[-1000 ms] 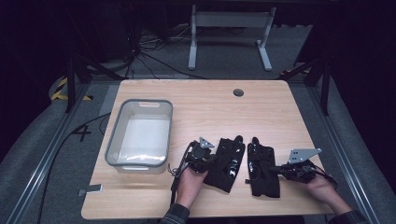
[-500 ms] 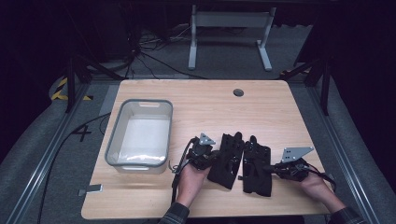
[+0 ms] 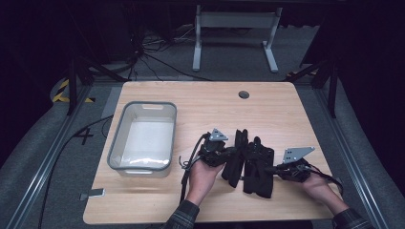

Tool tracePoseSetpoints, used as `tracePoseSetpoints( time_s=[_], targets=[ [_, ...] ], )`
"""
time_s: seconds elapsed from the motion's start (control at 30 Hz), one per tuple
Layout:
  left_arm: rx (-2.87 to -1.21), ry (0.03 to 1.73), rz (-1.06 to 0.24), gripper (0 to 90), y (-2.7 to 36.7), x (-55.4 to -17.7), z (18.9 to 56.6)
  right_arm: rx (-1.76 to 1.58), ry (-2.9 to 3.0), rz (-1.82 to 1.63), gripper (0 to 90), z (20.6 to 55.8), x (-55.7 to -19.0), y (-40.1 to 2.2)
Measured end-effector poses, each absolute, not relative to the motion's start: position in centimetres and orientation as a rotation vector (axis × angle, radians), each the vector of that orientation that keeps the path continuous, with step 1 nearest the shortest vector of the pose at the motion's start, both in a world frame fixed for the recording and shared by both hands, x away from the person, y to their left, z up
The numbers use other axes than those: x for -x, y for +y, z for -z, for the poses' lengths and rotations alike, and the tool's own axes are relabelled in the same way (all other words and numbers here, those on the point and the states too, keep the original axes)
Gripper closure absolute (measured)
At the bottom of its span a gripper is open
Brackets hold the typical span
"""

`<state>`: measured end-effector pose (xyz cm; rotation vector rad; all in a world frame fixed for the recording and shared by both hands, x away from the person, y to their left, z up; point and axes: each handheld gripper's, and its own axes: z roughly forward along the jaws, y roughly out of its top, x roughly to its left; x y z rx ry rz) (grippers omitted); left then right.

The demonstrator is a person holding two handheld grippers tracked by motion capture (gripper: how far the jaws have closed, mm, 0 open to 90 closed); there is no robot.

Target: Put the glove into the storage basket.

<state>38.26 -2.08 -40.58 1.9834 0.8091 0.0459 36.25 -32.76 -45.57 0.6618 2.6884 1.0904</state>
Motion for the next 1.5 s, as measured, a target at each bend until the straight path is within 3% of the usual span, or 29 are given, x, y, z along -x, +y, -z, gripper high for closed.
tracePoseSetpoints(
  time_s=[0.83,1.17,1.5],
  targets=[
    [-2.067,0.652,0.069,87.5,-9.5,-38.4,41.5,-0.643,2.694,-1.087,89.7,45.5,-37.3,-31.4],
    [-2.082,0.647,0.083,87.5,-10.3,-38.2,42.3,-0.746,2.630,-1.098,89.7,44.7,-37.0,-34.8],
    [-2.123,0.602,0.122,87.3,-12.0,-37.5,43.6,-0.775,2.661,-1.041,89.8,45.4,-37.4,-34.7]
  ],
)
